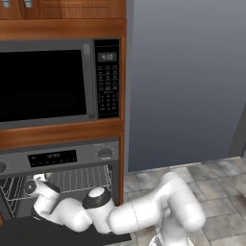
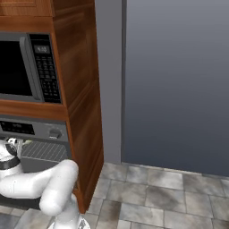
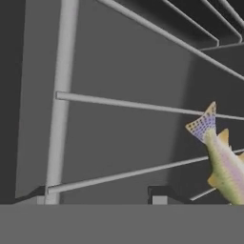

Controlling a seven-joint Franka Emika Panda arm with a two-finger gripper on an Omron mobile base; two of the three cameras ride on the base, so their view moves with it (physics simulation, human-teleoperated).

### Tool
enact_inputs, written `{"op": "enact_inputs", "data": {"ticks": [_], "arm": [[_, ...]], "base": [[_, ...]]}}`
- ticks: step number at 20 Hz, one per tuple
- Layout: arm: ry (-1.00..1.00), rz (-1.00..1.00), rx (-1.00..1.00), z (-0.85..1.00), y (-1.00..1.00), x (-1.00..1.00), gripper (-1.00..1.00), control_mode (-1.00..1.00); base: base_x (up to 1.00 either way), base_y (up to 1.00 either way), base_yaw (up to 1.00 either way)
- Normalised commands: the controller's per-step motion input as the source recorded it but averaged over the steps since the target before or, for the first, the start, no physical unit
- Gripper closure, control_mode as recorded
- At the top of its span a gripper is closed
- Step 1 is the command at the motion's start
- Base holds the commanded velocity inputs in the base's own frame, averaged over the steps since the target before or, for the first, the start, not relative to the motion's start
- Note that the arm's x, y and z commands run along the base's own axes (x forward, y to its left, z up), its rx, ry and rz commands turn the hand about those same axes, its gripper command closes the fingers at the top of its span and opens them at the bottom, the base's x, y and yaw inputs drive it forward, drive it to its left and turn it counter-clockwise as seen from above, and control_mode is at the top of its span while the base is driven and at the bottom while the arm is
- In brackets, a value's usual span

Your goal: Take the fish from the oven and place it on the plate on the counter.

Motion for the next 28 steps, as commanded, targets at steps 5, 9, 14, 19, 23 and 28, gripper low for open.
{"op": "enact_inputs", "data": {"ticks": [5,9,14,19,23,28], "arm": [[-0.07,0.05,-0.02,-0.6,0.0,-0.84,1.0,-1.0],[-0.05,0.07,-0.01,-0.58,0.02,-0.87,1.0,-1.0],[-0.01,0.05,0.0,-0.58,0.0,-0.86,1.0,-1.0],[0.02,0.05,0.0,-0.55,0.0,-0.88,1.0,-1.0],[0.05,0.05,0.0,-0.44,0.0,-0.93,1.0,-1.0],[0.05,0.06,0.0,-0.44,0.0,-0.98,1.0,-1.0]], "base": [[0.0,0.0,0.0],[0.0,0.0,0.0],[0.0,0.0,0.0],[0.0,0.0,0.0],[0.0,0.0,0.0],[0.0,0.0,0.0]]}}
